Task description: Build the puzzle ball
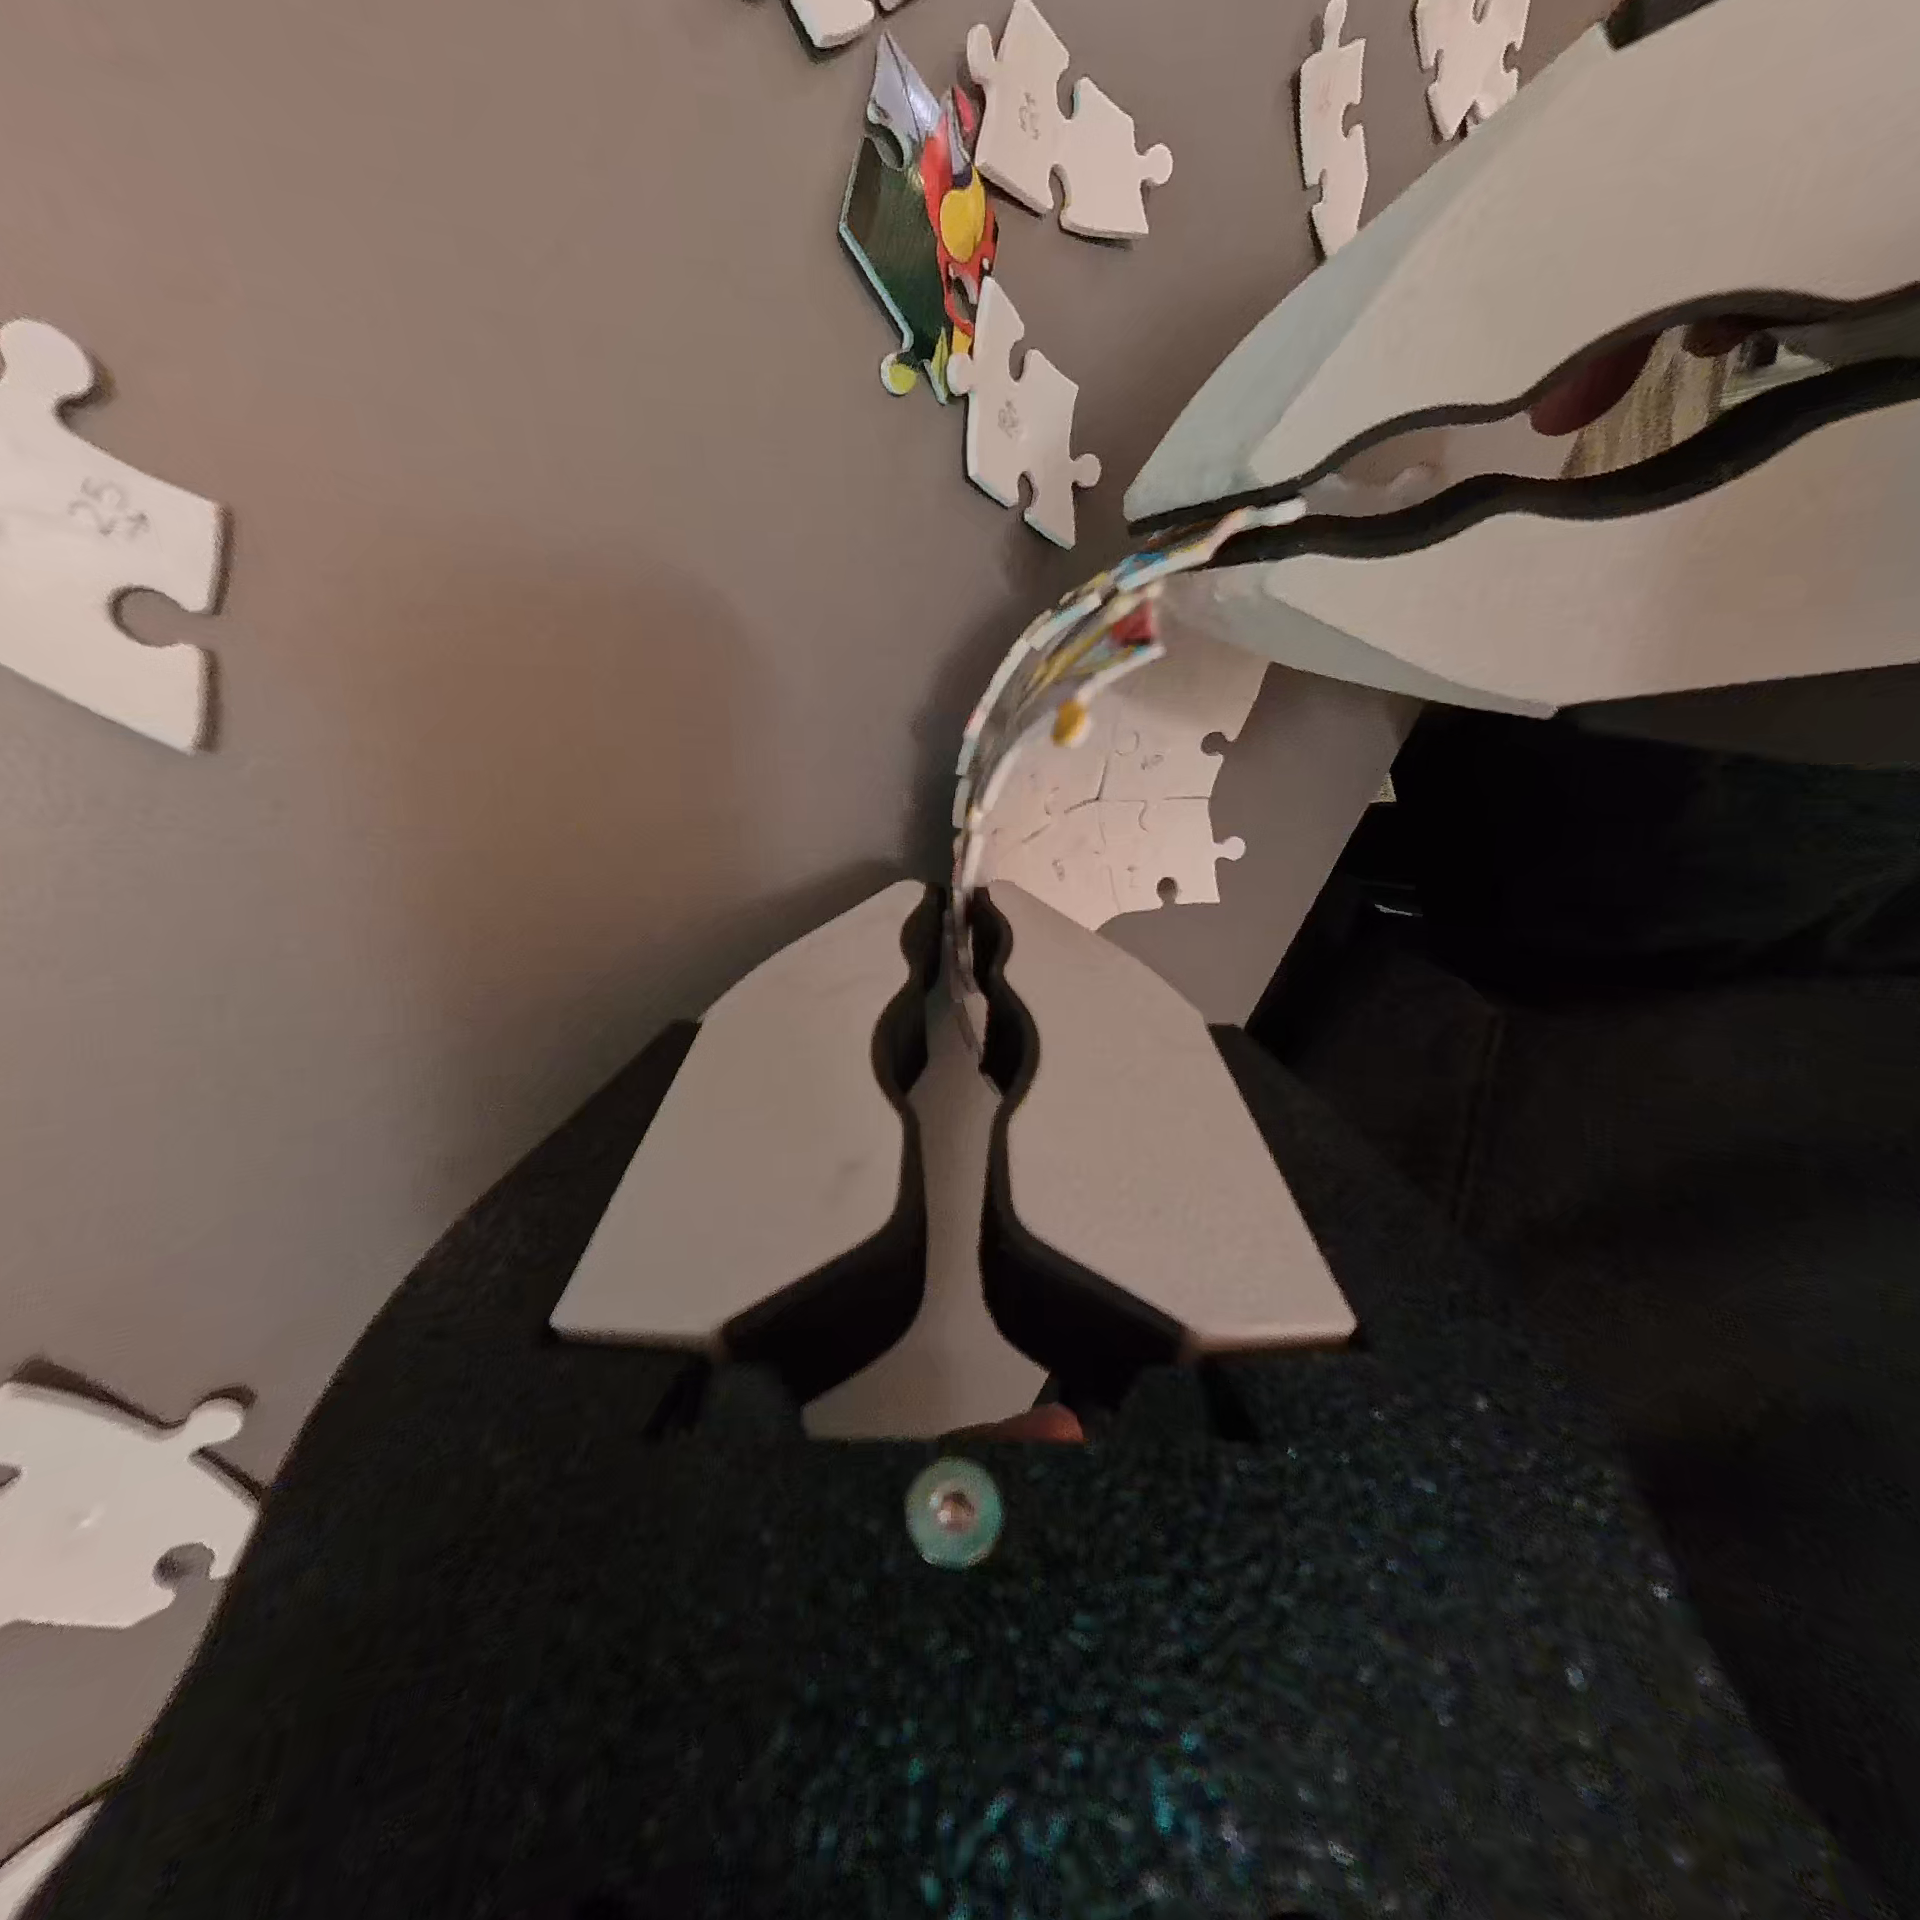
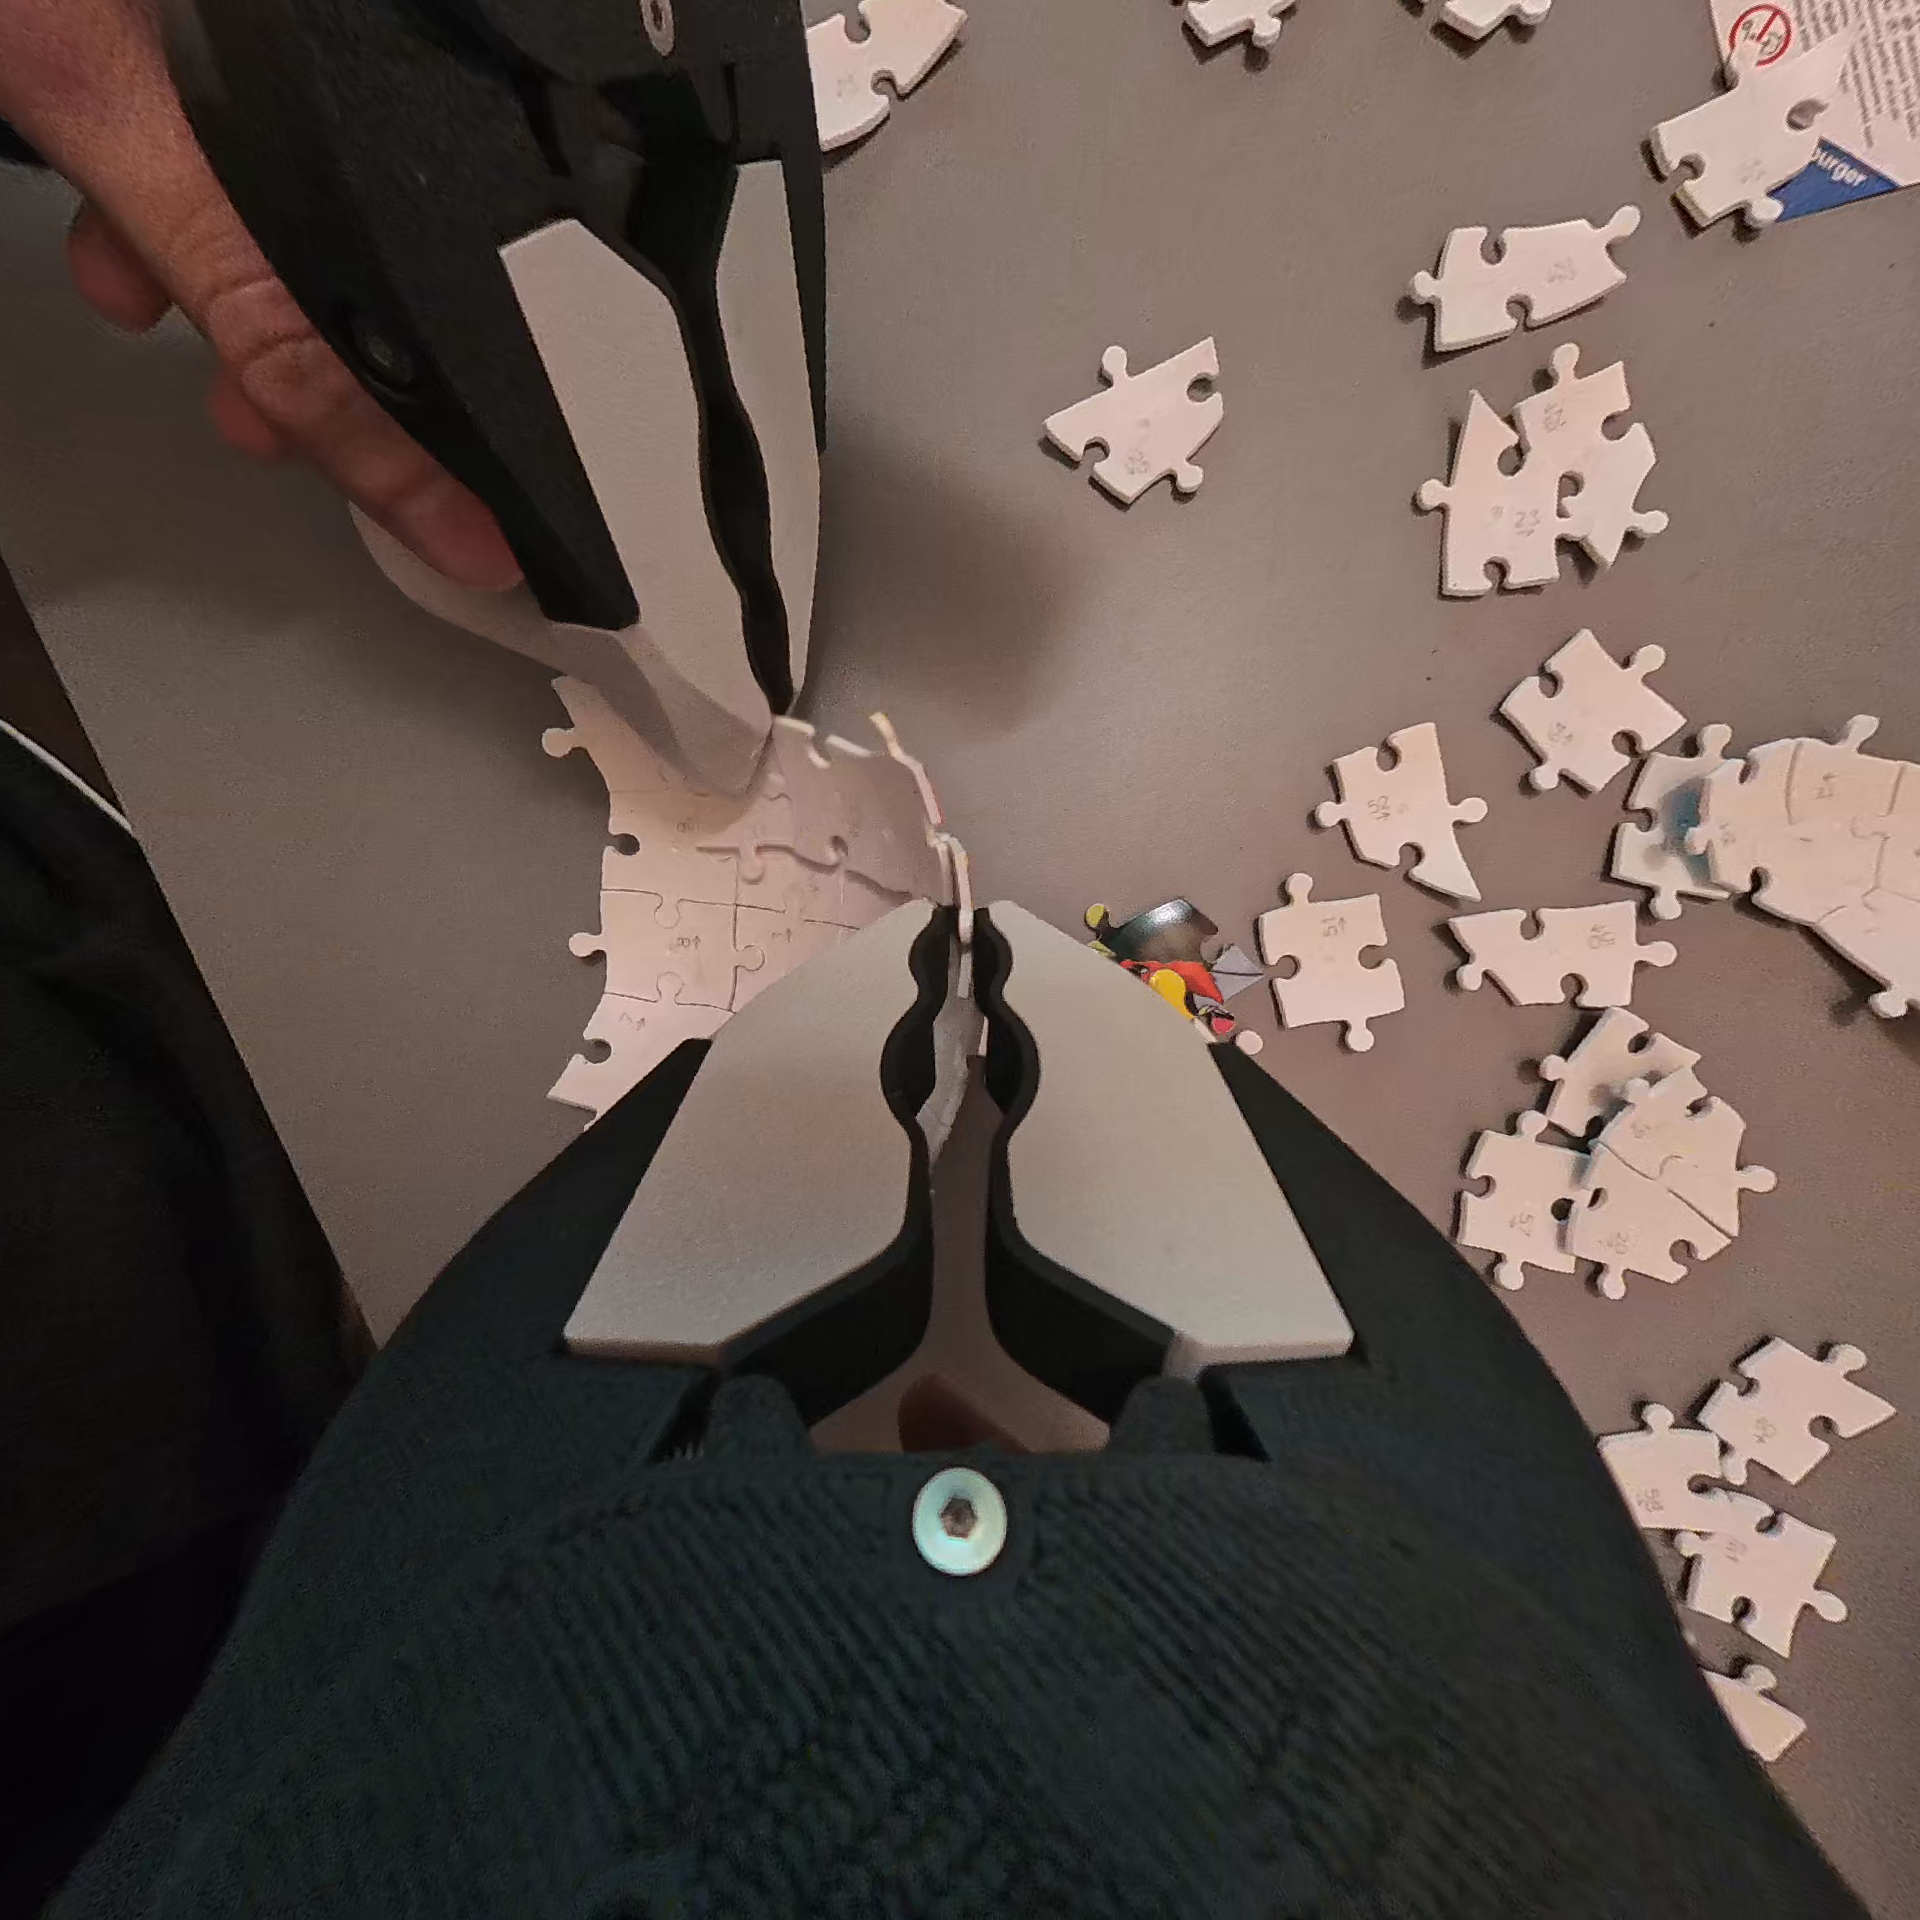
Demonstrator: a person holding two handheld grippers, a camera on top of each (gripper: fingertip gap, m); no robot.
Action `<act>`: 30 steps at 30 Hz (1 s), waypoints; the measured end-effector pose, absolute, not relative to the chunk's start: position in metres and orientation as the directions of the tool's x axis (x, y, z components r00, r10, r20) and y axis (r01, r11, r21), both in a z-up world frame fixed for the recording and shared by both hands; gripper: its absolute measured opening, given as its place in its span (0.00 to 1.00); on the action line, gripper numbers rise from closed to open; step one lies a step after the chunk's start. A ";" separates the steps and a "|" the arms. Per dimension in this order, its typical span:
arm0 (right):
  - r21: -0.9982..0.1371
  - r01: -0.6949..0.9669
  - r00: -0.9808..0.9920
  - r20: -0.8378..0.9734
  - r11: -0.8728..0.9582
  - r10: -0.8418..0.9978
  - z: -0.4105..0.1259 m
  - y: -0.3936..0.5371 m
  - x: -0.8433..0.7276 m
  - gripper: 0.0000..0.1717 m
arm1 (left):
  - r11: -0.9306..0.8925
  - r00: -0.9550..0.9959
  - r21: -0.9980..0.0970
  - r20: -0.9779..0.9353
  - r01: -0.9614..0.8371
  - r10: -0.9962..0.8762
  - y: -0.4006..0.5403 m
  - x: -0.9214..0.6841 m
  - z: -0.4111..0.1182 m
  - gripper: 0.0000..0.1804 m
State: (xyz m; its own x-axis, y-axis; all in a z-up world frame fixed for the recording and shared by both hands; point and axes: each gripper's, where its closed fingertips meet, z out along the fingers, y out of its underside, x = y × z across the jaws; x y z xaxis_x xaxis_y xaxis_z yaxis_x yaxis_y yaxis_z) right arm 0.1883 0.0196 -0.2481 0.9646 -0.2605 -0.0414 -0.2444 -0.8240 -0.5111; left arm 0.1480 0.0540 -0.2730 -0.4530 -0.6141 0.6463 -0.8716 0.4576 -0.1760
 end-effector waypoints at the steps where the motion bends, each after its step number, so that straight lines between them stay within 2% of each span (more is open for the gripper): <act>1: -0.513 -0.241 0.965 -0.036 -0.824 -0.260 -0.248 0.020 0.189 0.02 | 0.459 -0.454 -0.176 0.645 -0.871 -0.615 0.054 0.148 -0.273 0.02; 17: -0.536 -0.232 0.964 -0.014 -0.811 -0.266 -0.246 0.016 0.191 0.02 | 0.441 -0.500 -0.262 0.622 -0.858 -0.602 0.047 0.156 -0.272 0.01; 30: -0.493 -0.152 0.966 0.107 -0.857 -0.234 -0.244 0.014 0.195 0.03 | 0.381 -0.492 -0.313 0.607 -0.870 -0.625 0.054 0.163 -0.266 0.01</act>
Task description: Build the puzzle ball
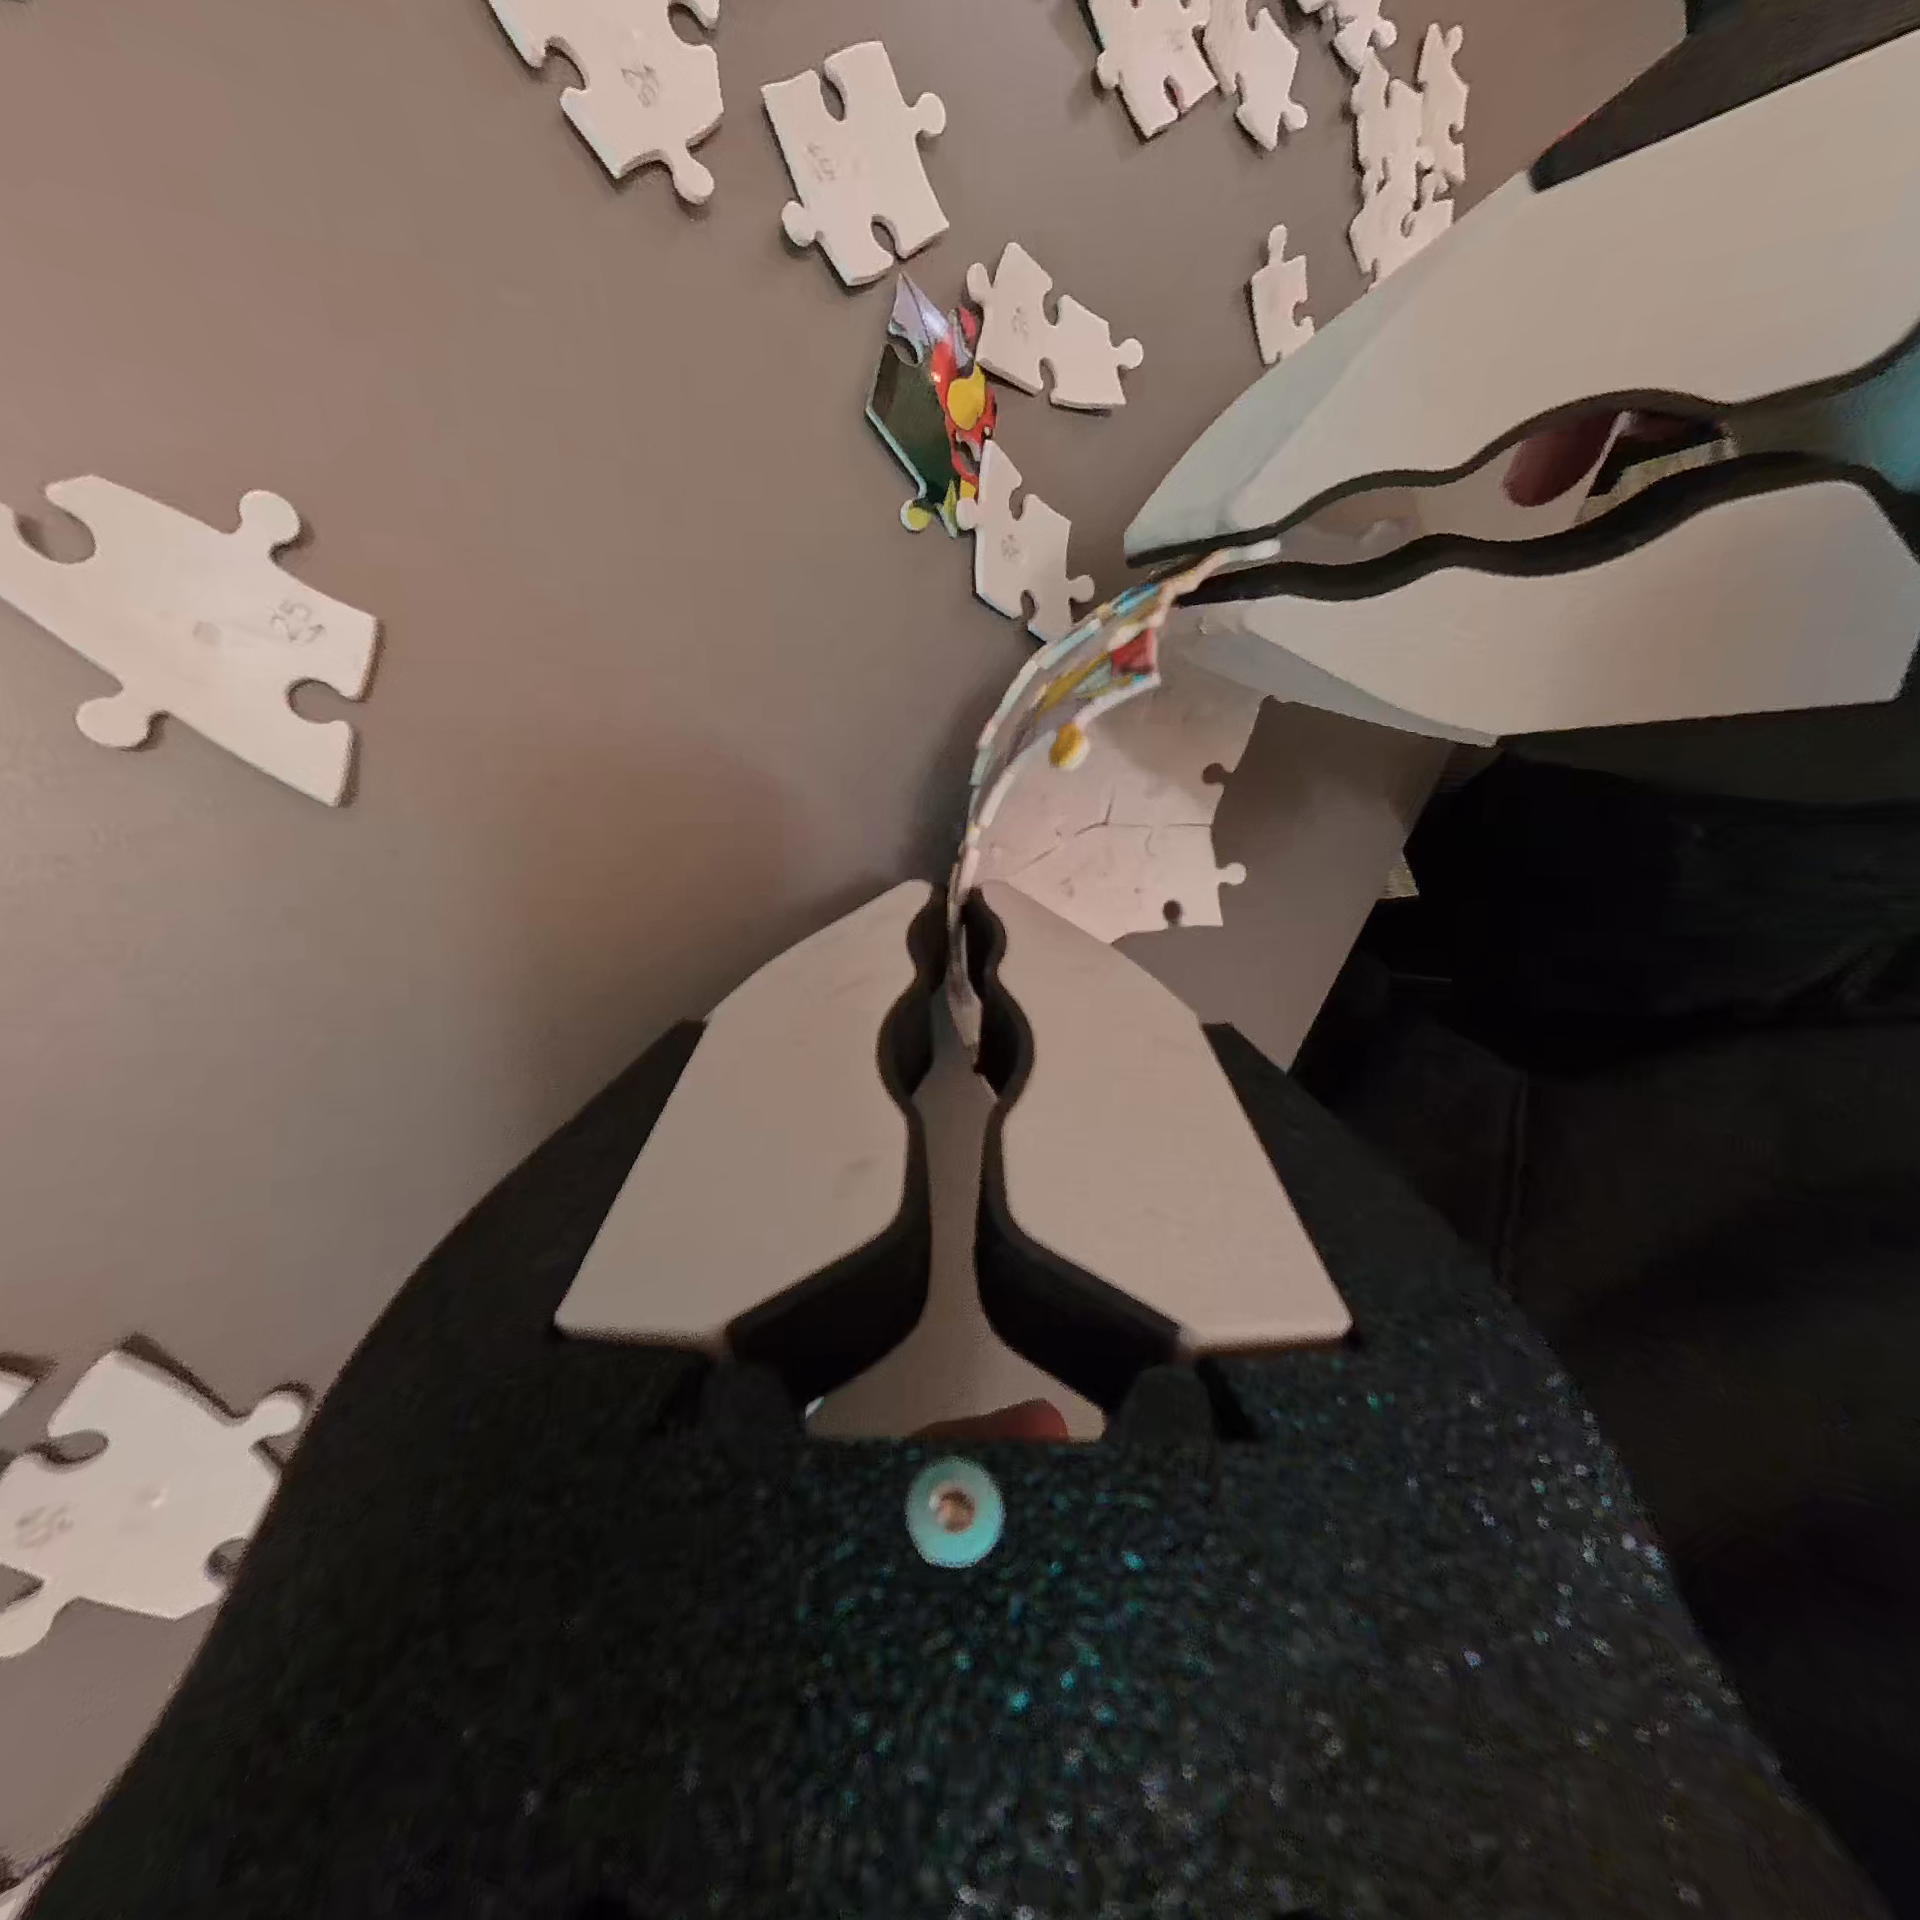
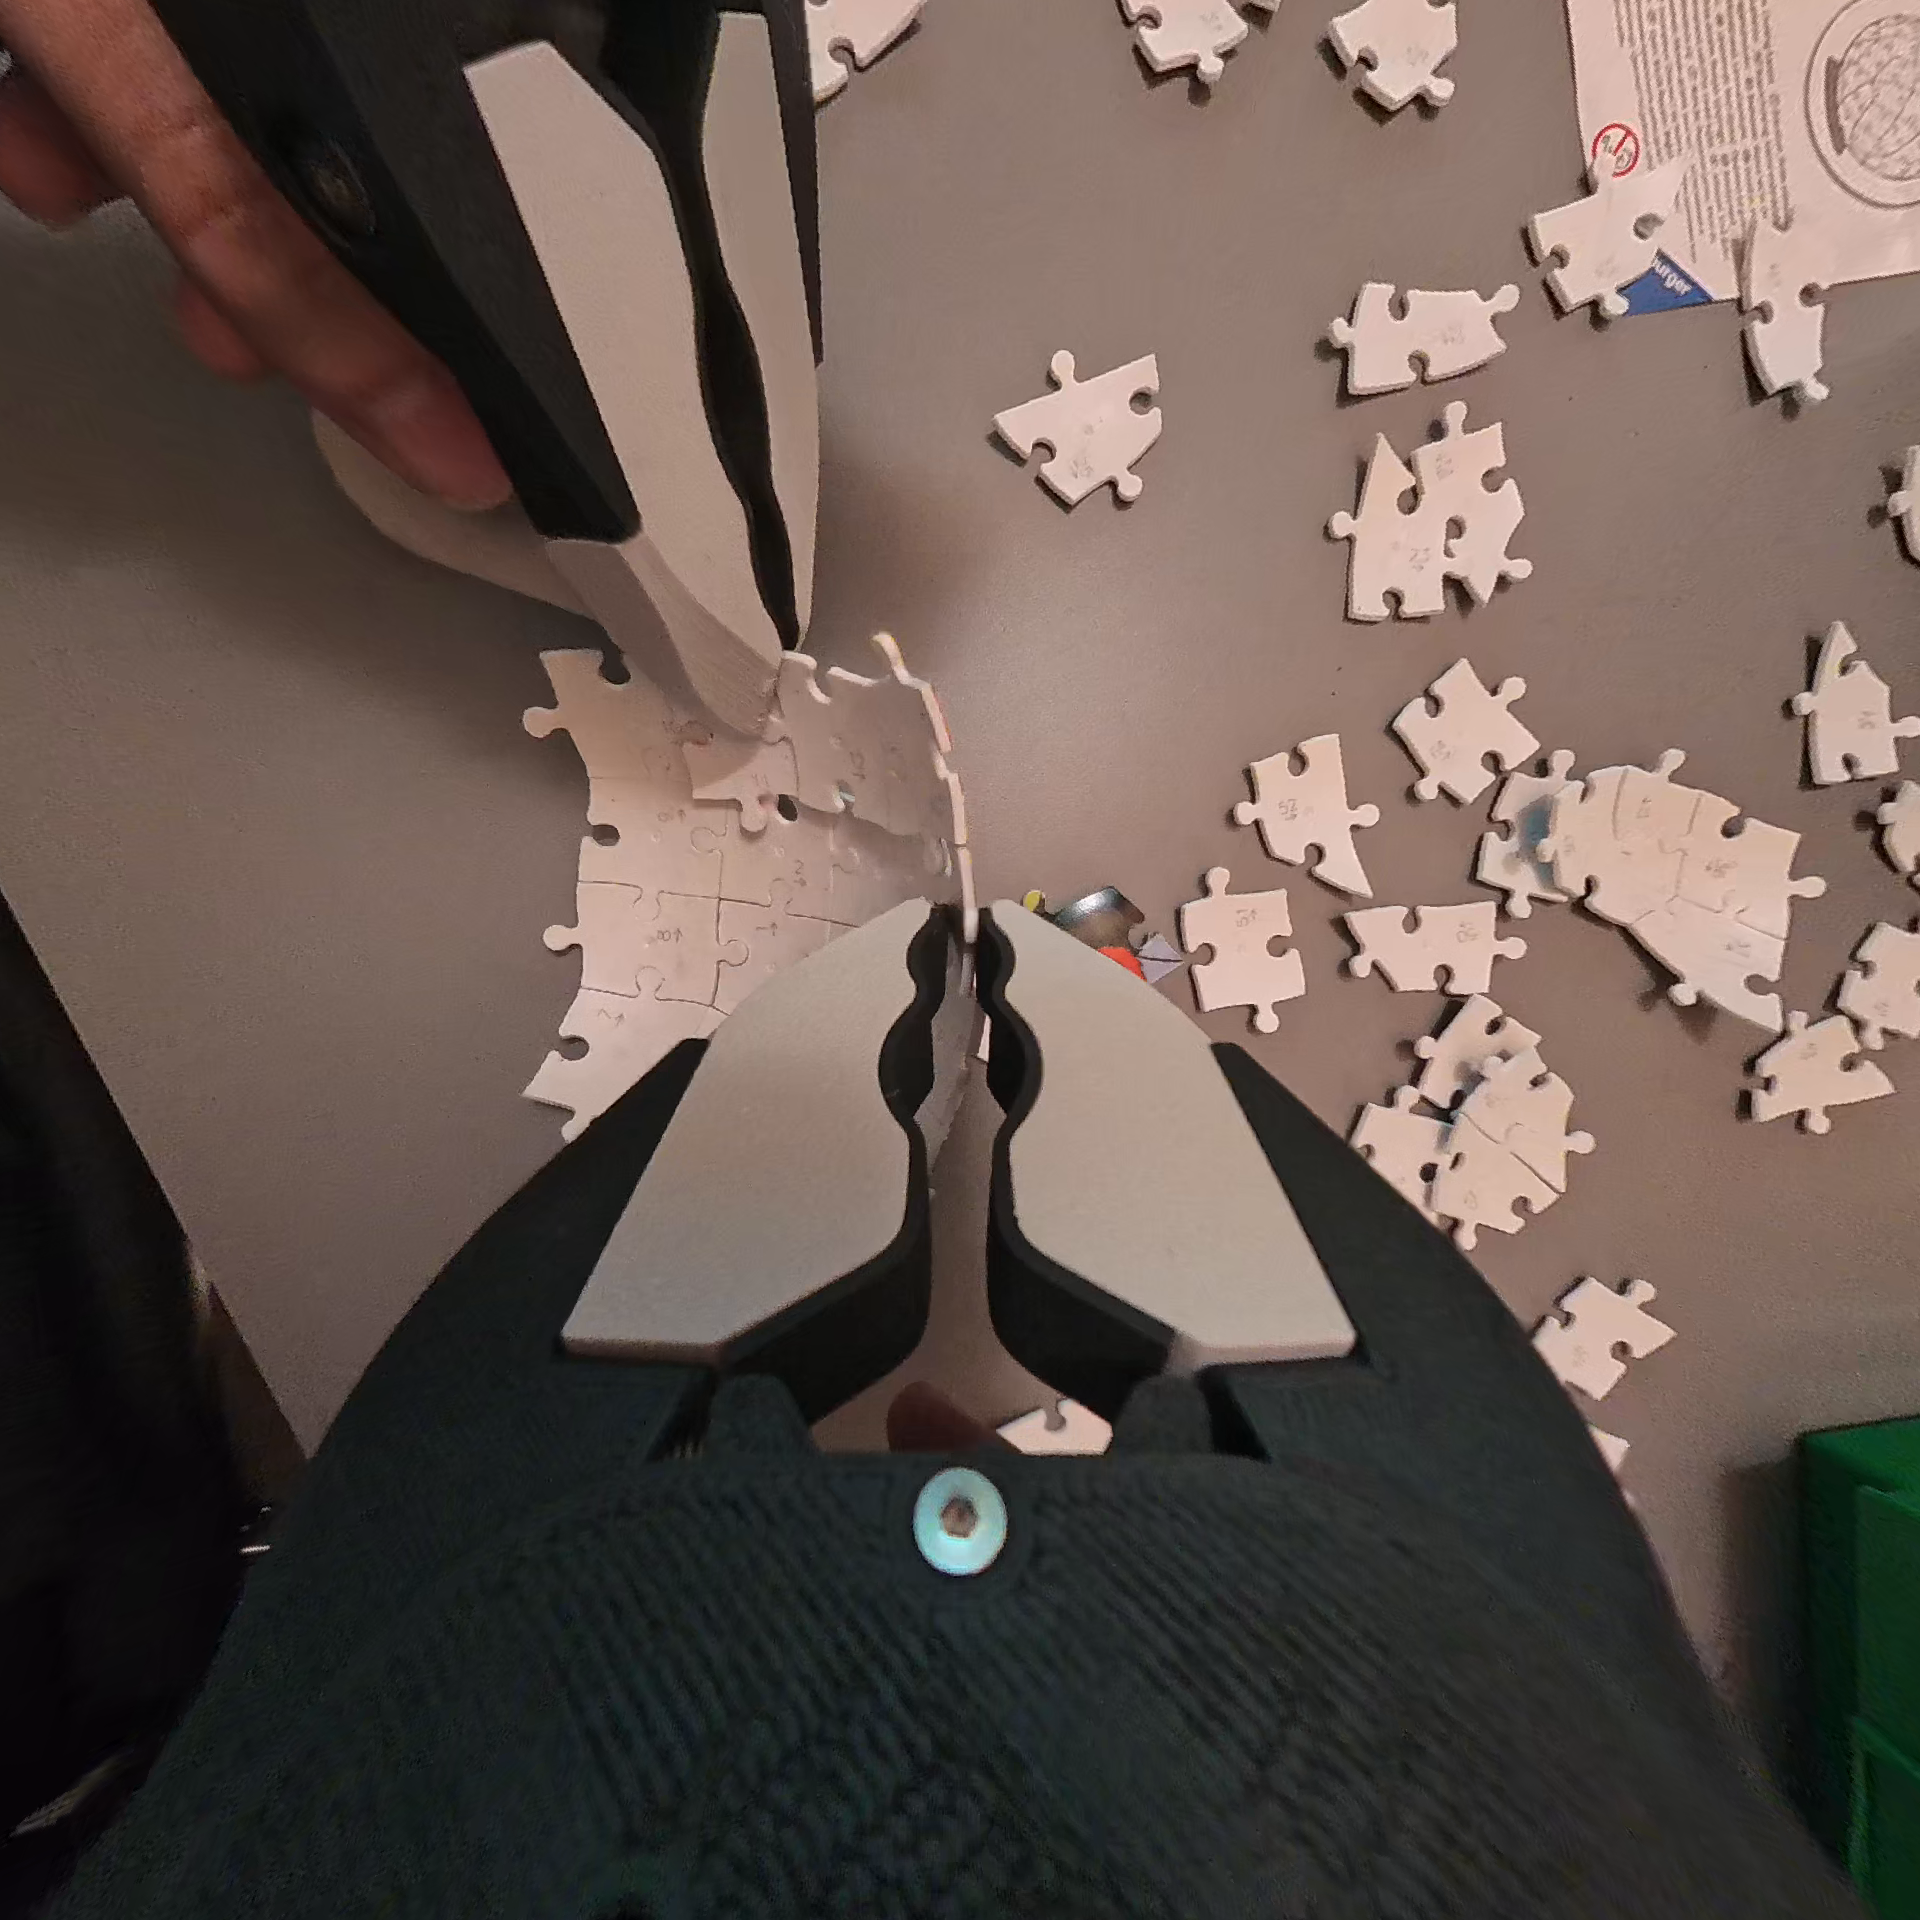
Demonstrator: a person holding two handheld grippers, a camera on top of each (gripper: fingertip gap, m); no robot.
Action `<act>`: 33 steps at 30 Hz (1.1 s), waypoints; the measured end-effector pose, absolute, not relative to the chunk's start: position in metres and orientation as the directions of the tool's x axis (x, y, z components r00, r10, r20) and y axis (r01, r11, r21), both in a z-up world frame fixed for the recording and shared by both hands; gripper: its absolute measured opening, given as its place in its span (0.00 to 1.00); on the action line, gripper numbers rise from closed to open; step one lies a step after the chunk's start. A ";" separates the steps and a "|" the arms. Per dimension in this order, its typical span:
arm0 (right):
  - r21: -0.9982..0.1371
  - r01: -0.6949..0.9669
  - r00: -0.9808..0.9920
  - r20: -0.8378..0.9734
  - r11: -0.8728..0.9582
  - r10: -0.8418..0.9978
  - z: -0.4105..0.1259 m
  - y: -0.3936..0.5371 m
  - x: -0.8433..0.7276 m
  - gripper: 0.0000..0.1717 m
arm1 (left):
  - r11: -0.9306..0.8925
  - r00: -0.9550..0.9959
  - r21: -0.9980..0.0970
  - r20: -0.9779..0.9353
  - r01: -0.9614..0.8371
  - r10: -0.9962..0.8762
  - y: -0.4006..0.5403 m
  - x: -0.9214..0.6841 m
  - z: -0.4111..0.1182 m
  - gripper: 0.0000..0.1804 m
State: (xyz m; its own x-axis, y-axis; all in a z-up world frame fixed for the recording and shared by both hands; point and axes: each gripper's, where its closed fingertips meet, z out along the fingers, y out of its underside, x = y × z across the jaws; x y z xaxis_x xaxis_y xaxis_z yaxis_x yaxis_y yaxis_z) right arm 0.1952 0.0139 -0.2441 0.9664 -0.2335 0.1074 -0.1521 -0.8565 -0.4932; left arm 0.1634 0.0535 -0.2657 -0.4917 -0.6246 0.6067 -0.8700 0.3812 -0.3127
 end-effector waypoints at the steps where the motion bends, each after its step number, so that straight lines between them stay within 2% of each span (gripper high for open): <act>1: -0.489 -0.144 0.967 0.117 -0.861 -0.228 -0.244 0.014 0.195 0.03 | 0.385 -0.497 -0.316 0.599 -0.867 -0.628 0.054 0.163 -0.266 0.01; 8: -0.482 -0.135 0.965 0.133 -0.866 -0.224 -0.244 0.016 0.195 0.03 | 0.385 -0.497 -0.316 0.582 -0.867 -0.643 0.050 0.160 -0.272 0.05; 13: -0.490 -0.149 0.965 0.118 -0.859 -0.235 -0.245 0.015 0.196 0.03 | 0.365 -0.488 -0.324 0.593 -0.873 -0.641 0.047 0.162 -0.272 0.03; 17: -0.508 -0.169 0.967 0.080 -0.844 -0.242 -0.246 0.014 0.196 0.03 | 0.342 -0.495 -0.358 0.583 -0.869 -0.644 0.048 0.165 -0.265 0.09; 18: -0.515 -0.174 0.968 0.067 -0.839 -0.242 -0.245 0.013 0.196 0.03 | 0.343 -0.506 -0.376 0.562 -0.861 -0.654 0.049 0.166 -0.262 0.14; 23: -0.550 -0.204 0.969 0.003 -0.810 -0.246 -0.245 0.012 0.195 0.02 | 0.432 -0.608 -0.477 0.314 -0.765 -0.729 0.061 0.161 -0.247 0.25; 25: -0.559 -0.224 0.967 -0.025 -0.798 -0.254 -0.246 0.010 0.196 0.02 | 0.415 -0.587 -0.495 0.263 -0.763 -0.766 0.068 0.154 -0.245 0.26; 28: -0.570 -0.250 0.963 -0.060 -0.783 -0.263 -0.246 0.007 0.197 0.02 | 0.307 -0.522 -0.520 0.337 -0.797 -0.783 0.070 0.140 -0.244 0.25; 33: -0.578 -0.267 0.958 -0.072 -0.771 -0.278 -0.245 0.006 0.199 0.02 | 0.160 -0.415 -0.462 0.526 -0.872 -0.743 0.070 0.131 -0.256 0.22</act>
State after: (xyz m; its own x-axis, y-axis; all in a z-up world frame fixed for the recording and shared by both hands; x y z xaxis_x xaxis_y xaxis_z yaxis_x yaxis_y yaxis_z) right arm 0.1989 0.0056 -0.2447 0.9579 -0.2779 -0.0722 -0.2672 -0.7711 -0.5780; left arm 0.1307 0.0704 -0.2560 -0.4147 -0.7425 0.5260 -0.8722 0.1595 -0.4624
